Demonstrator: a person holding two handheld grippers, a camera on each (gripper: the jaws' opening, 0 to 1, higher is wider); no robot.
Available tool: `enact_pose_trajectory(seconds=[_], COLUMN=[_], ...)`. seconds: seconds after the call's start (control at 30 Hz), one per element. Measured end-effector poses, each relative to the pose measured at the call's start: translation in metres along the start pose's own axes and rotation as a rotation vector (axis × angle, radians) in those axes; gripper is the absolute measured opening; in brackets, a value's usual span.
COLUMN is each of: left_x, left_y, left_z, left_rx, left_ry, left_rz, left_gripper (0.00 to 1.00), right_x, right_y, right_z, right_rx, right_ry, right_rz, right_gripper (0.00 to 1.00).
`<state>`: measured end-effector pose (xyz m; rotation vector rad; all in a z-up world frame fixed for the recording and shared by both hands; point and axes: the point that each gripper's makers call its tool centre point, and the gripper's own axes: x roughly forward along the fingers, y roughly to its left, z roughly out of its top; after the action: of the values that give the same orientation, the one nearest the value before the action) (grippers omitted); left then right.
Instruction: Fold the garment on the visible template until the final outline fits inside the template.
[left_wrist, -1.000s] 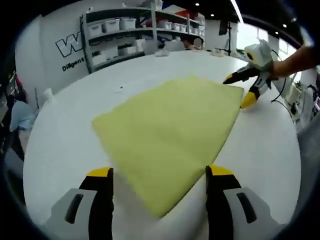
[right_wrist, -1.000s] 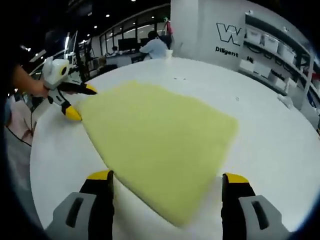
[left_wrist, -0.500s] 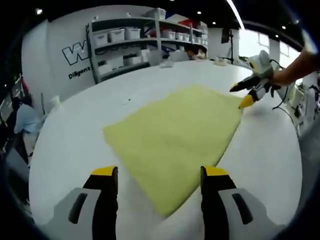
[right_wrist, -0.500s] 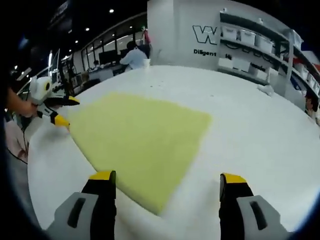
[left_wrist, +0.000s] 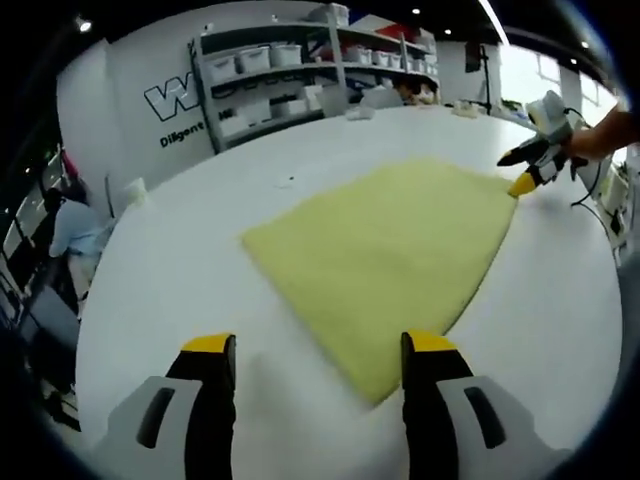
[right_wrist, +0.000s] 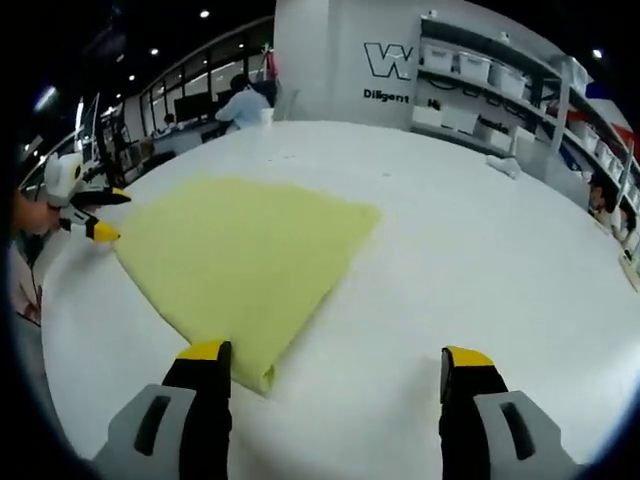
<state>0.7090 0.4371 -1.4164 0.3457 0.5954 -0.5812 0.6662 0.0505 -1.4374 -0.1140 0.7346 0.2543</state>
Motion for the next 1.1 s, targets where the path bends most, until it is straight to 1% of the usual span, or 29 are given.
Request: enact_pose_trajectory(seconds=[0.07,0.17,0.23,0.3,0.47,0.63,0.73,0.77,0.83,0.97,1.1], left_x=[-0.001,-0.002,-0.002,-0.005,-0.011,-0.024,-0.032,-0.036,-0.040,-0.052,-0.055], left_y=[0.007,0.012,0.008,0.004,0.002,0.009,0.010,0.010,0.010,0.008,0.009], left_z=[-0.003,-0.010,-0.014,-0.014,-0.015,-0.014,-0.013,-0.013,-0.011,-0.008,-0.012], left_rx=[-0.020,-0.046,-0.046,-0.034,-0.023,-0.030,-0.023,-0.020,-0.021,-0.035,-0.047], left_ry=[0.010,0.030,0.041,0.037,0.049,0.046,0.047,0.046,0.039,0.025,0.015], left_rz=[0.030,0.057,0.053,0.047,0.049,0.067,0.072,0.073,0.071,0.066,0.057], left_gripper=[0.65,0.67,0.67,0.64,0.64,0.63,0.63,0.63,0.63,0.65,0.66], right_x=[-0.002,-0.005,-0.006,-0.008,-0.016,-0.022,-0.026,-0.028,-0.030,-0.042,-0.045], right_y=[-0.004,-0.008,-0.011,-0.011,-0.010,-0.010,-0.008,-0.006,-0.004,0.006,0.013], right_z=[0.003,0.002,-0.002,-0.003,-0.001,0.008,0.009,0.013,0.014,0.019,0.020], right_rx=[0.015,0.032,0.044,0.060,0.035,0.009,0.002,0.006,0.011,-0.015,-0.010], right_ry=[-0.019,-0.017,-0.009,-0.008,-0.010,-0.034,-0.026,-0.039,-0.044,-0.065,-0.080], right_rz=[-0.020,-0.040,-0.045,-0.041,-0.037,-0.015,-0.004,0.007,0.016,0.047,0.082], right_gripper=[0.84,0.85,0.85,0.85,0.84,0.85,0.87,0.87,0.89,0.92,0.96])
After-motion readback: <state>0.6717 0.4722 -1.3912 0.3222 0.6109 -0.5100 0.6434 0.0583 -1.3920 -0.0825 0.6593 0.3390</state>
